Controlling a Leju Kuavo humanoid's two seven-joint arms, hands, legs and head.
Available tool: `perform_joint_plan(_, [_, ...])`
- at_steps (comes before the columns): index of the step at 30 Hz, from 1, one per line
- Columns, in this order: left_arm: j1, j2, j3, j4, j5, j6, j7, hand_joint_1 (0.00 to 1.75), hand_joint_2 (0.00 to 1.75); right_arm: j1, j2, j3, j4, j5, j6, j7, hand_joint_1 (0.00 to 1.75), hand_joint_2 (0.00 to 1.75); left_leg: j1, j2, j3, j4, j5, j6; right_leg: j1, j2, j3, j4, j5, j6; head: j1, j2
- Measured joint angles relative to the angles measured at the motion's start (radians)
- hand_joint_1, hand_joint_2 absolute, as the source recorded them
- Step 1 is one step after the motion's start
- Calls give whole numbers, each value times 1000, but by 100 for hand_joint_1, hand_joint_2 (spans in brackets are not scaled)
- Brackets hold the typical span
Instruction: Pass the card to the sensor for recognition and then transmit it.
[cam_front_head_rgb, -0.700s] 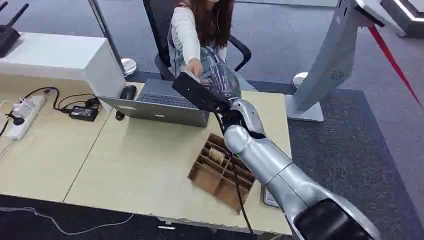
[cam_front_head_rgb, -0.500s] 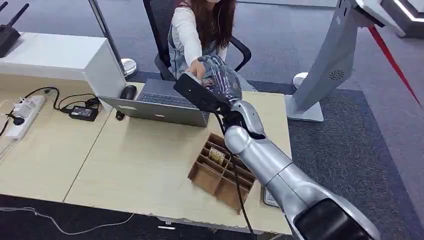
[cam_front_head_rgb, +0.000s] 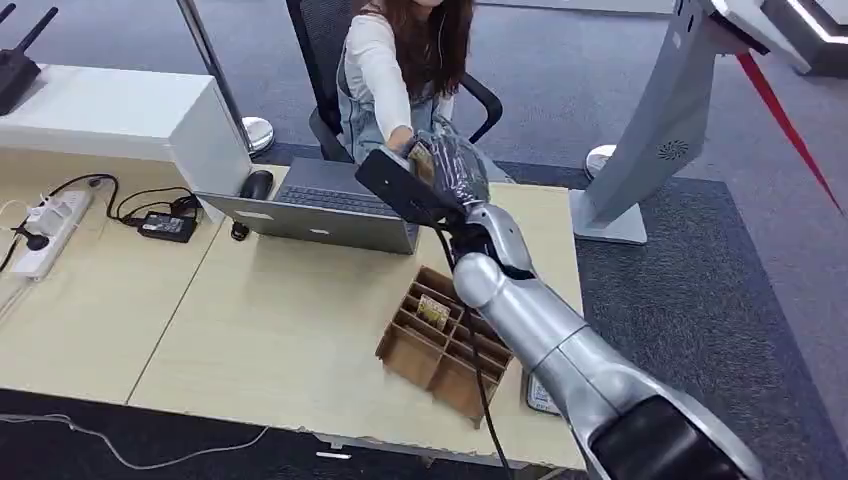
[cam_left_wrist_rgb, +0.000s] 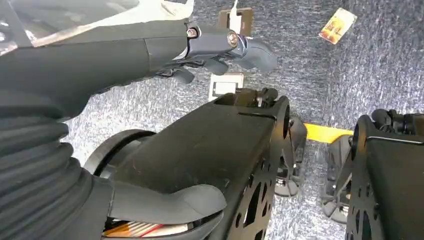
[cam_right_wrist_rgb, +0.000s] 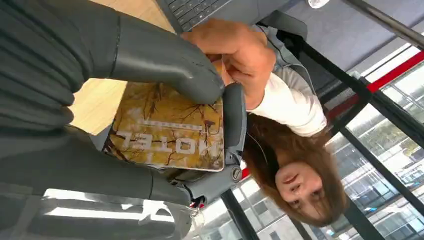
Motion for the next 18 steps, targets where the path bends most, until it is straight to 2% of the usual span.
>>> perform_joint_plan(18, [6, 0, 20, 0, 3, 0, 0, 0, 175, 0, -10, 0, 1, 0, 1, 0, 175, 175, 0, 1, 0, 0, 0, 0, 0, 0, 0, 0, 0, 0, 0, 0])
